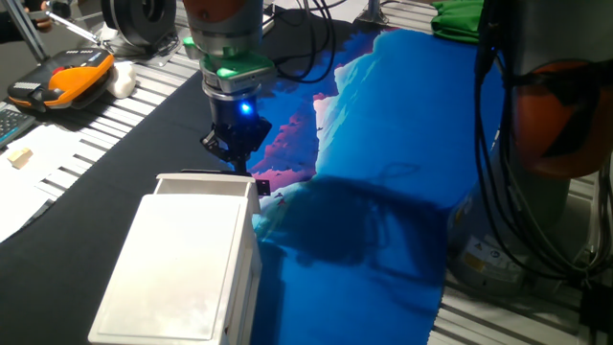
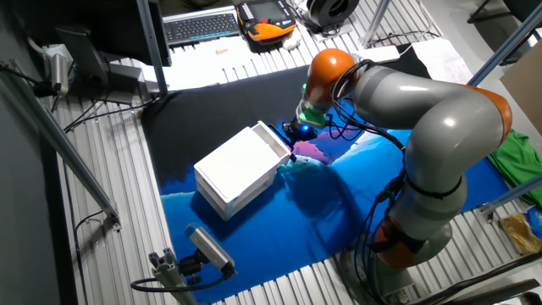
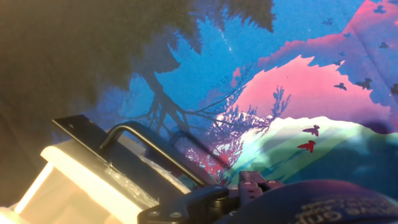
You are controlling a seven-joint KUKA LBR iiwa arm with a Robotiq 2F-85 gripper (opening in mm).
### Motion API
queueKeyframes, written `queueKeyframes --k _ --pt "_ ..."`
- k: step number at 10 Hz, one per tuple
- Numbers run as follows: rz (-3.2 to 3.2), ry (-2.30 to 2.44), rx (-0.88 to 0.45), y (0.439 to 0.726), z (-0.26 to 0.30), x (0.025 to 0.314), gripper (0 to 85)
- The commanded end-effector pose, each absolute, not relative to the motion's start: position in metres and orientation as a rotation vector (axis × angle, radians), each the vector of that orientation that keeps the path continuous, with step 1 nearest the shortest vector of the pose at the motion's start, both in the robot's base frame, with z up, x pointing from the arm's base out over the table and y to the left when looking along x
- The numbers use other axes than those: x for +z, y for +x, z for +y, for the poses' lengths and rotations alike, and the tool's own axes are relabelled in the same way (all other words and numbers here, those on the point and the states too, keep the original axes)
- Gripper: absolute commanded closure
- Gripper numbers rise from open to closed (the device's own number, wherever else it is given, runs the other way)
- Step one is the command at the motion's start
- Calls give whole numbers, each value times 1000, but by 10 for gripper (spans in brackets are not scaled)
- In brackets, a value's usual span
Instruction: Use the gripper to push and close the drawer
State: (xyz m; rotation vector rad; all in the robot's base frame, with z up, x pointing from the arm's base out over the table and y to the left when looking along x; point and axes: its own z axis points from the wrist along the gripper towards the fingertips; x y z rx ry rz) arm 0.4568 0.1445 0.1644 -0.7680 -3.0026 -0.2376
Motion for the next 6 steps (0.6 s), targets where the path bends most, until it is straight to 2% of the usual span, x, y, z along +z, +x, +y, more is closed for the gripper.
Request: queueKeyframes --k 1,6 --pt "-3002 -769 -238 457 144 165 850" --pt "-3002 -804 -213 455 145 165 850"
